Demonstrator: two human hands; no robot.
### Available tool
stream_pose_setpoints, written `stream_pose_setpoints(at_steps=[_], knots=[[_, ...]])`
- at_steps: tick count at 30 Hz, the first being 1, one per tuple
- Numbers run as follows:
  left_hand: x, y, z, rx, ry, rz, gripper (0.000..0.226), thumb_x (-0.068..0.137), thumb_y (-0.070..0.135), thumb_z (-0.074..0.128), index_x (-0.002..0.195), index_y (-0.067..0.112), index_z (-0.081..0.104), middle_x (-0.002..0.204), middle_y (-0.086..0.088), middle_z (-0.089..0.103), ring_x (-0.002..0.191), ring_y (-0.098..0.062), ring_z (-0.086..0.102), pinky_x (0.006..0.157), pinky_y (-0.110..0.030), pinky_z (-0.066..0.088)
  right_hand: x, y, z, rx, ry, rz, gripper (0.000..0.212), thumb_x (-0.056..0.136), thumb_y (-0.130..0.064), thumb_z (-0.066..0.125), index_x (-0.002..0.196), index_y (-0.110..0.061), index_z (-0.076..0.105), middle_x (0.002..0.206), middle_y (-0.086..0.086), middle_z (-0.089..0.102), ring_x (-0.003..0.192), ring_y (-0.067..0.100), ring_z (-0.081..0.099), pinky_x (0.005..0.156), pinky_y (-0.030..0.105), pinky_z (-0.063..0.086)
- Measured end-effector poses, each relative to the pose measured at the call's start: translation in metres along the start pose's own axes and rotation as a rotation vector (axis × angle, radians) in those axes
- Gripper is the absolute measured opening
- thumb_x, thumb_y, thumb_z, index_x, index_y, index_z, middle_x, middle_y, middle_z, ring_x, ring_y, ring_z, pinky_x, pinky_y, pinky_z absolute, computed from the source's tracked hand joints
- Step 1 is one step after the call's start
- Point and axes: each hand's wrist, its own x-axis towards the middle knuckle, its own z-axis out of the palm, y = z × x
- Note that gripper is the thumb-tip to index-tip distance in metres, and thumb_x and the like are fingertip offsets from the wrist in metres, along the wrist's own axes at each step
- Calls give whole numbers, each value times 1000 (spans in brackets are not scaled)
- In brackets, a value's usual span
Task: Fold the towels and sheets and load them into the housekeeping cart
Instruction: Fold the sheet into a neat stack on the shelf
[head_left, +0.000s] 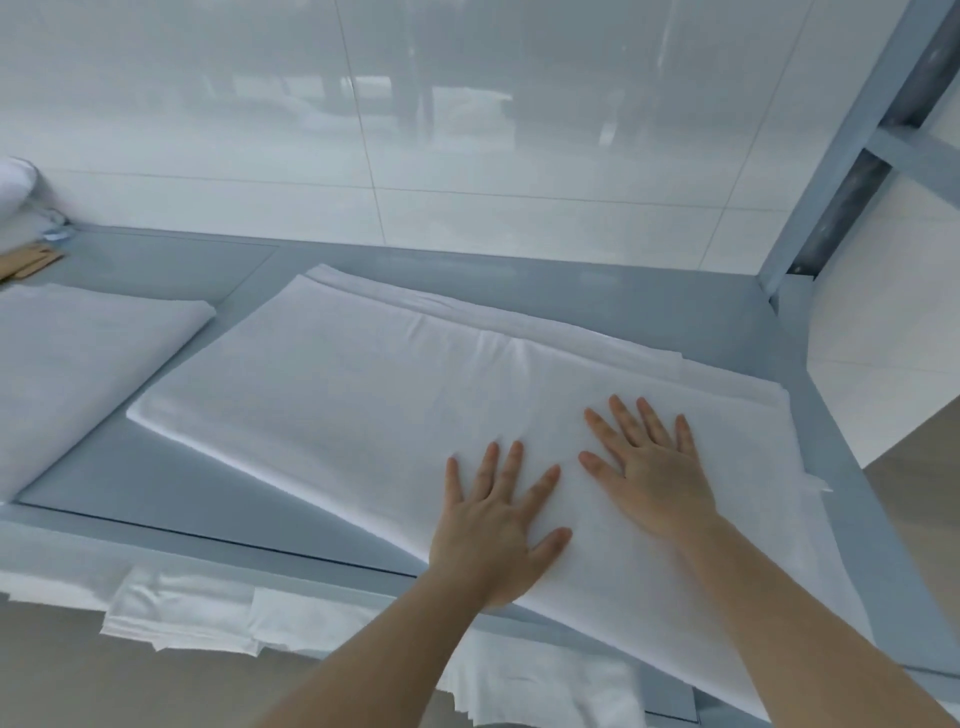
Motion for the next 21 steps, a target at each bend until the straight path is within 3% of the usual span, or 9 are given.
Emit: stream_pose_setpoints(at_steps=[4,10,16,21], knots=[[-12,-22,0,3,3,30,71,80,73,-6,146,48,-16,159,11,-19,144,-14,-25,114,-50,-16,-28,-22,4,21,5,96,69,80,-73,-5,145,-52,-9,157,-19,-16,146,12,-17,115,48,-16],[-31,-60,1,-9,45,-141,70,83,70,-2,148,46,-13,160,14,-15,146,-17,-20,116,-49,-14,-69,-69,11,53,4,236,67,85,-70,-3,147,-47,-12,157,-15,-18,146,17,-19,114,53,-16],[-49,-93,-5,-36,53,-342,72,84,74,6,149,46,-11,161,6,-15,146,-28,-20,115,-50,-15,-102,-118,17,76,22,348,66,90,-65,0,149,-39,-12,159,-8,-16,146,23,-17,113,55,-16],[-47,-106,-13,-115,31,-548,76,82,77,9,149,46,-10,161,-6,-15,144,-36,-23,110,-62,-15,-109,-140,19,105,5,383,64,92,-62,4,149,-37,-12,160,-5,-16,146,24,-17,113,57,-14]])
